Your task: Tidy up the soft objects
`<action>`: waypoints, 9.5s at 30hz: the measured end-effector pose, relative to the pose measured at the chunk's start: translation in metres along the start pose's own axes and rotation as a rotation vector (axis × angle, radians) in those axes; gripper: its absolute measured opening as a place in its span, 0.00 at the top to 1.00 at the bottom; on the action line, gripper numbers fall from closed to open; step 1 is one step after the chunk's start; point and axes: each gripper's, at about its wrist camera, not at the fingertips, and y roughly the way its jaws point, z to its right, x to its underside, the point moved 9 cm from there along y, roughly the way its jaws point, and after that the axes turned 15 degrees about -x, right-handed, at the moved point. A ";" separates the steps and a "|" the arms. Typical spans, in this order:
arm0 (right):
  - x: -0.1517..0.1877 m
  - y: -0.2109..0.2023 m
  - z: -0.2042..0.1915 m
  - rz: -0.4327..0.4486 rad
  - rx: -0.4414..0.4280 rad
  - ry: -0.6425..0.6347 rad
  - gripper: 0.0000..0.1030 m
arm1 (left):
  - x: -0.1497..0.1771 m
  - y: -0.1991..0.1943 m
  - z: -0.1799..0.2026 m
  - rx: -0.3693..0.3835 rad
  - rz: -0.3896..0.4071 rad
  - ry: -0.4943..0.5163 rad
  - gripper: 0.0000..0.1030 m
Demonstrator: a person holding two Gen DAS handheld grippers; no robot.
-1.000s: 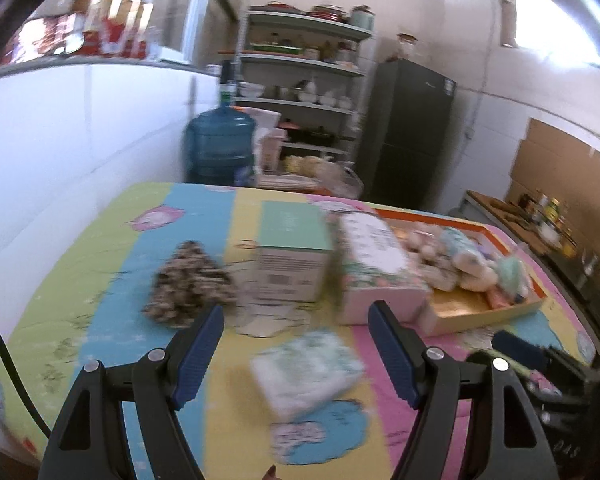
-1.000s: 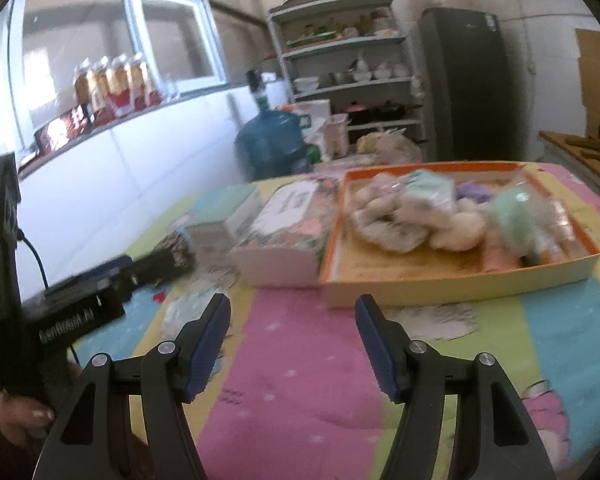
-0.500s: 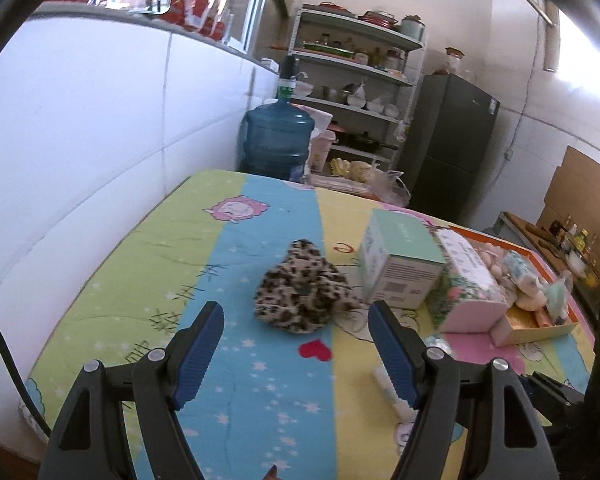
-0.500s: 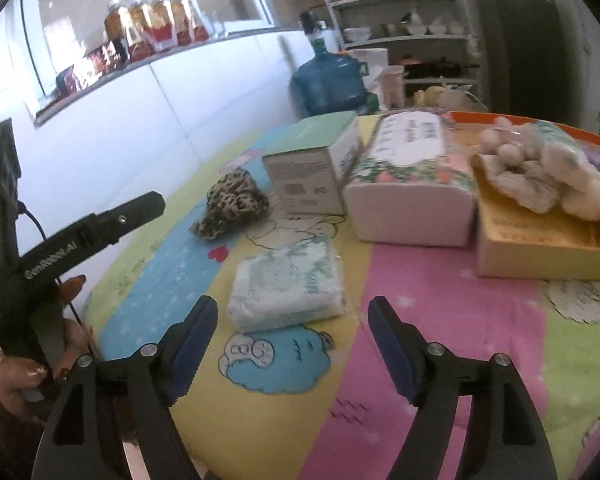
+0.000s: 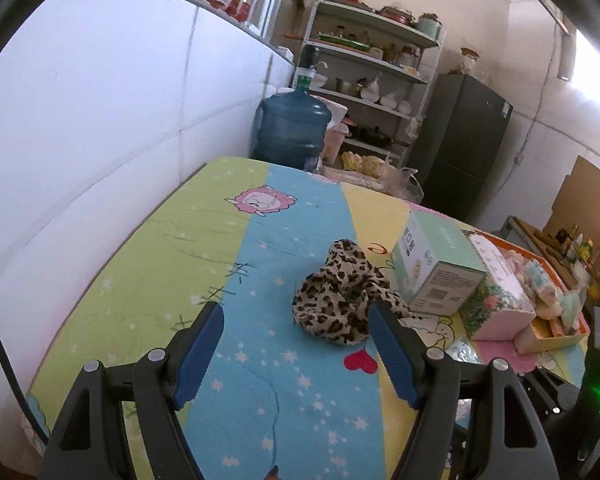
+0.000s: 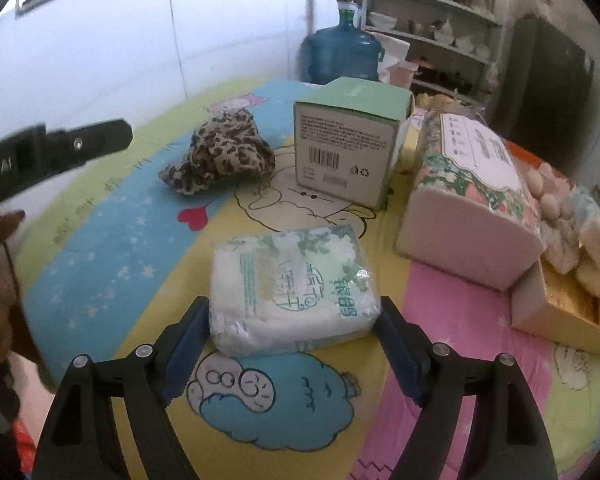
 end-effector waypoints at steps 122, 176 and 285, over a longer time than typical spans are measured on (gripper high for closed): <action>0.022 -0.154 0.278 0.291 0.241 0.285 0.28 | 0.060 -0.002 0.360 0.390 -0.172 0.338 0.74; 0.055 -0.214 0.206 0.397 0.243 0.338 0.20 | 0.053 -0.096 0.272 0.226 0.024 0.297 0.28; 0.131 -0.251 0.030 0.483 0.356 0.228 0.20 | 0.116 -0.194 0.130 -0.047 0.190 0.140 0.30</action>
